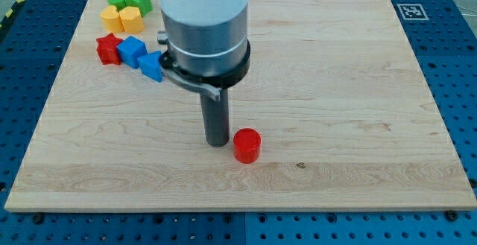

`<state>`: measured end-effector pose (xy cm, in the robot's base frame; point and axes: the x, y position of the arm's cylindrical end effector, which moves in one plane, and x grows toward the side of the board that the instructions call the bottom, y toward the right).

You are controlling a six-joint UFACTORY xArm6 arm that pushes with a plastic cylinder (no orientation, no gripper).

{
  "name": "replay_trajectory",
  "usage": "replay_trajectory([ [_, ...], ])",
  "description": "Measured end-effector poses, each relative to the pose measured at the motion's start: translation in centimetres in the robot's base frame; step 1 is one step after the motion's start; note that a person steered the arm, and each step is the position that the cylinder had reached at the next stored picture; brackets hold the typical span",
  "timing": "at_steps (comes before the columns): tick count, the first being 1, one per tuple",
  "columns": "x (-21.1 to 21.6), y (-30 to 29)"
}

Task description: Move the blue triangle slightly to the right of the blue cube

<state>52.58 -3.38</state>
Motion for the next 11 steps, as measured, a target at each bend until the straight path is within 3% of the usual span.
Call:
replay_trajectory([
  [1,0.3,3.4],
  [2,3.7,6.8],
  [3,3.1,6.2],
  [6,-4.1,-14.0],
  [7,-8.7,-16.5],
  [8,-10.8,-13.1],
  [10,-10.8,1.1],
  [11,-10.4,0.3],
])
